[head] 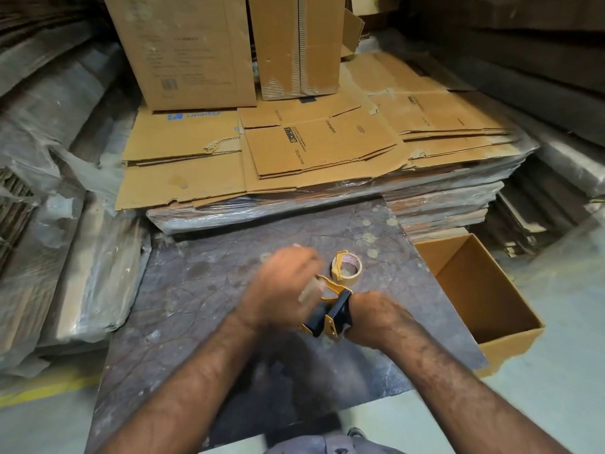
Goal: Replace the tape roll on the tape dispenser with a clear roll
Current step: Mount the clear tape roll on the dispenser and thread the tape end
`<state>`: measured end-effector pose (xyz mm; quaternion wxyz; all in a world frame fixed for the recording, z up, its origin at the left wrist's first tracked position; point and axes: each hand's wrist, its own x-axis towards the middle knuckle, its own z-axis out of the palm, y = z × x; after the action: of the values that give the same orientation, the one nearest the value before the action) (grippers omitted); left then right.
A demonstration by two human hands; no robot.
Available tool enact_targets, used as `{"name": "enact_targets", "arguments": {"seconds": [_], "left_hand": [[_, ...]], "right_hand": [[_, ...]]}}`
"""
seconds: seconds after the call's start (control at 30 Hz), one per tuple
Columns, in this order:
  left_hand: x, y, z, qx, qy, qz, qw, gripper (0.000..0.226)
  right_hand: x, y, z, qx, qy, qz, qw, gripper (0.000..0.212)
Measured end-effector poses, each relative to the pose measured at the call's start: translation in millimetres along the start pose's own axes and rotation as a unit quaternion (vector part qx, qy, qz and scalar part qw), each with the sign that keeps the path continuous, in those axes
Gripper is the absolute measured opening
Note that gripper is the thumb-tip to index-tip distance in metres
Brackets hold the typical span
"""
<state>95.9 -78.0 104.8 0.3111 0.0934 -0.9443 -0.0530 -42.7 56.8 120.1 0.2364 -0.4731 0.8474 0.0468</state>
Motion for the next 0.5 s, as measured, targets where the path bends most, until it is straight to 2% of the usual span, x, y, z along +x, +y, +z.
{"name": "enact_targets", "arguments": {"seconds": [0.03, 0.1, 0.2, 0.3, 0.4, 0.5], "left_hand": [[-3, 9, 6, 0.001, -0.036, 0.054, 0.998, 0.026], [-8, 12, 16, 0.029, -0.060, 0.092, 0.994, 0.021], [-8, 1, 20, 0.068, -0.017, 0.051, 0.996, 0.023], [-3, -7, 20, 0.059, 0.035, -0.037, 0.997, 0.027], [3, -13, 15, -0.016, 0.054, -0.150, 0.987, 0.038], [11, -16, 9, -0.142, 0.084, -0.297, 0.941, 0.050]], "right_hand": [[0, -2, -1, -0.003, 0.001, -0.001, 1.000, 0.027], [1, -4, -1, -0.008, 0.002, -0.006, 1.000, 0.026], [1, -5, -1, -0.013, 0.004, -0.015, 1.000, 0.023], [-2, -7, 0, 0.009, -0.001, -0.027, 1.000, 0.020], [-3, -8, -1, 0.025, 0.008, -0.030, 0.999, 0.022], [-3, -7, 1, 0.017, 0.015, -0.033, 0.999, 0.025]]}}
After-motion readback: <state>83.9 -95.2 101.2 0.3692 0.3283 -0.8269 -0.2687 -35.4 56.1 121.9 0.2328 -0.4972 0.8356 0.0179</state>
